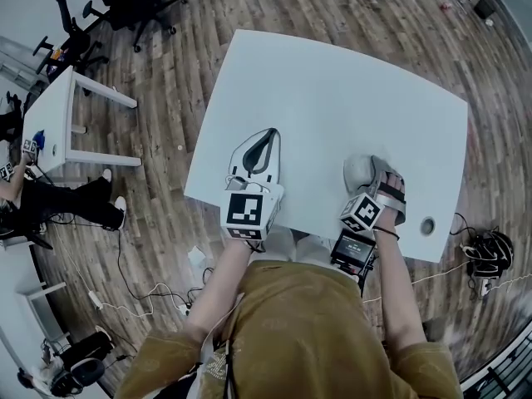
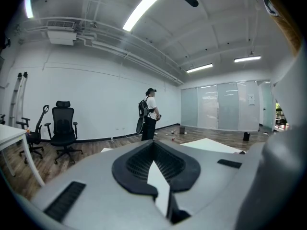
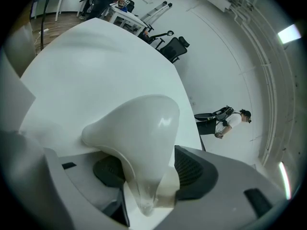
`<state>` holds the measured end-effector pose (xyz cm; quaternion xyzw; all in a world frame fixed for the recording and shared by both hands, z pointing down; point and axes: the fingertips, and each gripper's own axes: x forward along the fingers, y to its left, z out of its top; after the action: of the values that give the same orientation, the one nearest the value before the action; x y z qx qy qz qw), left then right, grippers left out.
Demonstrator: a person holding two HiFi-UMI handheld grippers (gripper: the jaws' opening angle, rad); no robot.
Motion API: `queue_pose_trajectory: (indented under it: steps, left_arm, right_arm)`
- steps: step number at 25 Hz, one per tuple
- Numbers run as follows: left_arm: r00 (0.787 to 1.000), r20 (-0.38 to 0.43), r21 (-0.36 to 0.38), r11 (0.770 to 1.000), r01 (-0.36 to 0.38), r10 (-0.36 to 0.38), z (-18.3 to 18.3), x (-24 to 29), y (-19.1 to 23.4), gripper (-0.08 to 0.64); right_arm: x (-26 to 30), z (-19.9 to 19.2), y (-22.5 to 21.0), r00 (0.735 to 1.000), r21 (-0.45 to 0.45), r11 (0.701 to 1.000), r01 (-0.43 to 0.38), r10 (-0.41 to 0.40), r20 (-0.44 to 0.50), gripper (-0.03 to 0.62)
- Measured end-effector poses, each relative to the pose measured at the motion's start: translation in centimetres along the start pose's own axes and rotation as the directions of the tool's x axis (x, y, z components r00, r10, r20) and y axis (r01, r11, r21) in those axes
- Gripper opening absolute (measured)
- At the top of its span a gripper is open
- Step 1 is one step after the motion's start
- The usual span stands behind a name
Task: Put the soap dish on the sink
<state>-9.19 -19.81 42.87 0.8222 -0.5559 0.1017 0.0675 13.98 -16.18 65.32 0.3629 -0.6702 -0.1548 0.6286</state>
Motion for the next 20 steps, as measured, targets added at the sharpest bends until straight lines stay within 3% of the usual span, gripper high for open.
queue_pose_trajectory:
  steps: [11,20]
  left_arm:
    - [1.0,-0.009,-0.004,1.0,0.027,-0.027,-0.3,-0.2,-0.5,0.008]
    - [0.998,0.003,-0.03,0.998,0.056,-0.056,0.2,0.2,-1.3,0.008]
  right_arm:
    - [-0.9,-0.1,1.1,0.992,-0.004,0.992,-0.124,0.123,-0.014,0.273]
    - [-2.0,-0.4,1.9,0.984,0.019,0.984,-0.176,0.176,-0.004,0.29]
